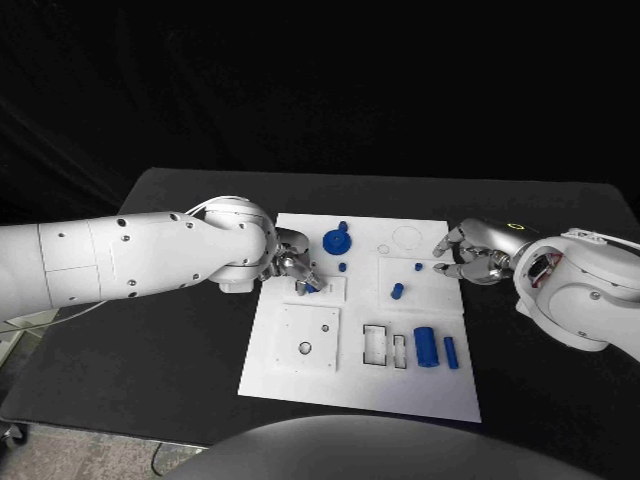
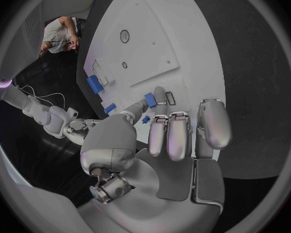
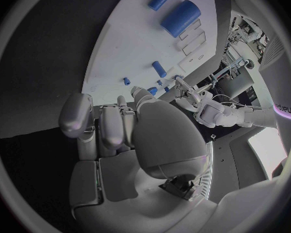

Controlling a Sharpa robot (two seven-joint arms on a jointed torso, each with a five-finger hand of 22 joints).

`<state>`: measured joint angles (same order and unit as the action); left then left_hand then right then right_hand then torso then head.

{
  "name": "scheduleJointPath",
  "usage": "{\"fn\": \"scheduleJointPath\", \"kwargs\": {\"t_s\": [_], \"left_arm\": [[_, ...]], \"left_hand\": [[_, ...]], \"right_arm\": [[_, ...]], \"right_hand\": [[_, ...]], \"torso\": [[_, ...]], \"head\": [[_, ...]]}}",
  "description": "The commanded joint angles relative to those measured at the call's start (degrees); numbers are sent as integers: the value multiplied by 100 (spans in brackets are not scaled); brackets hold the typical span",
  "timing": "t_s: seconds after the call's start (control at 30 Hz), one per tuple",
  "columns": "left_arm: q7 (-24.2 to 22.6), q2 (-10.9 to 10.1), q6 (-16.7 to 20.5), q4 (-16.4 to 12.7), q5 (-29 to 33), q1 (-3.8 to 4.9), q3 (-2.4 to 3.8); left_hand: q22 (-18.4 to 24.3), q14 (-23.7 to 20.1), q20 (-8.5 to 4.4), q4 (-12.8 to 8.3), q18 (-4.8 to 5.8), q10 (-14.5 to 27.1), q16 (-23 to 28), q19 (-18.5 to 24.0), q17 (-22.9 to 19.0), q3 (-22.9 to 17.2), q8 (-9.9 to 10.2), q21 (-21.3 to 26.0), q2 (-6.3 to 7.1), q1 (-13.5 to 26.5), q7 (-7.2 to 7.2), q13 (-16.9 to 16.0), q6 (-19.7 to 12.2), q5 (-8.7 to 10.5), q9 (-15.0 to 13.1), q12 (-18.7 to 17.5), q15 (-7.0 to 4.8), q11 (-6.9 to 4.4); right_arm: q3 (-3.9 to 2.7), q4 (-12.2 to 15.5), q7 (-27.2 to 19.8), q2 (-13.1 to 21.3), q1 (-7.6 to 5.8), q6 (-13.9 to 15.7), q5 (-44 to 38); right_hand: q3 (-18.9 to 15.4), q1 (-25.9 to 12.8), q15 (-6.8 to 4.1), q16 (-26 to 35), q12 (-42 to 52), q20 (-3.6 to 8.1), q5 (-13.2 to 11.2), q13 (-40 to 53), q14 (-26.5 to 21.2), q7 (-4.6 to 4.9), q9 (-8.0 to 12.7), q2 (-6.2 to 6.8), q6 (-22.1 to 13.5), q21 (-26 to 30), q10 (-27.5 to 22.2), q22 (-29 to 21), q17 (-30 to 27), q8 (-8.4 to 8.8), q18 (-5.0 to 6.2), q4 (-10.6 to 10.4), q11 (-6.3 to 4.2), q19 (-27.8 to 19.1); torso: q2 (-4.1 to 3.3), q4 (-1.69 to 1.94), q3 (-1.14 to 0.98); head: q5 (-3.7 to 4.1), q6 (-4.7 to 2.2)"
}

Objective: Assemble the parts on the task board

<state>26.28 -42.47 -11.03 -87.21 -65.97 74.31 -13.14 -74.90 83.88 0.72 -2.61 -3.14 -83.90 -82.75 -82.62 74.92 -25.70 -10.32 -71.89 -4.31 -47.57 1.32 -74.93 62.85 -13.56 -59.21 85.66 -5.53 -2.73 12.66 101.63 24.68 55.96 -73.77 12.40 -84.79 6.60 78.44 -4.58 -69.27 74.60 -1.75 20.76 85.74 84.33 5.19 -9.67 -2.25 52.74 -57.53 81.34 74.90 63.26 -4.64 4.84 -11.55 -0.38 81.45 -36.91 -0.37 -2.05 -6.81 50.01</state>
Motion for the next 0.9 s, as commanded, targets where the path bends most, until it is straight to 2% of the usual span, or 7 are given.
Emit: {"fn": "scheduleJointPath", "kwargs": {"t_s": [0.03,0.2,0.3,0.4,0.73,0.9], "left_arm": [[27,20,-40,42,8,-18,-16],[25,48,8,70,16,-19,-16],[25,67,24,81,18,-19,-16],[26,81,30,93,19,-20,-16],[26,85,36,98,36,-20,-16],[22,93,65,78,61,-21,-16]], "left_hand": [[-465,503,29,115,-83,-386,29,-6,1250,110,33,21,-23,60,13,-1280,33,191,11,-18,9,14],[-476,505,38,402,-83,-390,27,-11,1253,369,53,33,-20,255,24,-1284,63,564,28,-12,19,25],[-487,507,40,604,-83,-394,25,-18,1256,577,63,37,0,374,21,-1288,80,862,33,-5,19,24],[-501,510,39,802,-82,-399,17,-26,1261,795,69,40,19,471,19,-1292,100,1012,32,2,18,23],[-539,519,21,1288,-76,-412,-18,-48,1278,1324,30,30,63,711,-3,-1304,189,1080,-14,24,0,5],[-551,519,15,1316,-74,-417,-17,-55,1279,1377,-2,20,41,653,-17,-1309,227,1075,-42,34,-6,-4]], "right_arm": [[-1,4,34,5,2,-43,-5],[-1,12,39,19,2,-45,-5],[-1,12,45,23,2,-52,-4],[-1,13,49,23,3,-57,-3],[-1,5,46,20,11,-53,1],[-1,-3,40,13,27,-52,4]], "right_hand": [[21,47,-1,29,-17,2,20,-1339,123,2,5,12,48,35,8,547,-5,12,116,2,-48,-23],[21,47,-1,29,-17,2,20,-1339,123,2,5,12,48,35,8,547,-5,12,116,2,-48,-23],[21,47,-1,29,-17,2,20,-1339,123,2,5,12,48,35,8,547,-5,12,116,2,-48,-23],[29,43,0,35,-26,1,20,-1348,122,4,8,16,48,58,4,540,-12,14,120,3,-46,-28],[29,43,0,35,-26,1,20,-1348,122,4,8,16,48,58,4,540,-12,14,120,3,-46,-28],[29,43,0,35,-26,1,20,-1348,122,4,8,16,48,58,4,540,-12,14,120,3,-46,-28]], "torso": [[0,-2,0],[1,1,-1],[2,0,-3],[4,0,-3],[0,2,0],[1,1,1]], "head": [[11,-1],[16,-1],[13,-1],[13,-1],[13,-1],[4,-1]]}}
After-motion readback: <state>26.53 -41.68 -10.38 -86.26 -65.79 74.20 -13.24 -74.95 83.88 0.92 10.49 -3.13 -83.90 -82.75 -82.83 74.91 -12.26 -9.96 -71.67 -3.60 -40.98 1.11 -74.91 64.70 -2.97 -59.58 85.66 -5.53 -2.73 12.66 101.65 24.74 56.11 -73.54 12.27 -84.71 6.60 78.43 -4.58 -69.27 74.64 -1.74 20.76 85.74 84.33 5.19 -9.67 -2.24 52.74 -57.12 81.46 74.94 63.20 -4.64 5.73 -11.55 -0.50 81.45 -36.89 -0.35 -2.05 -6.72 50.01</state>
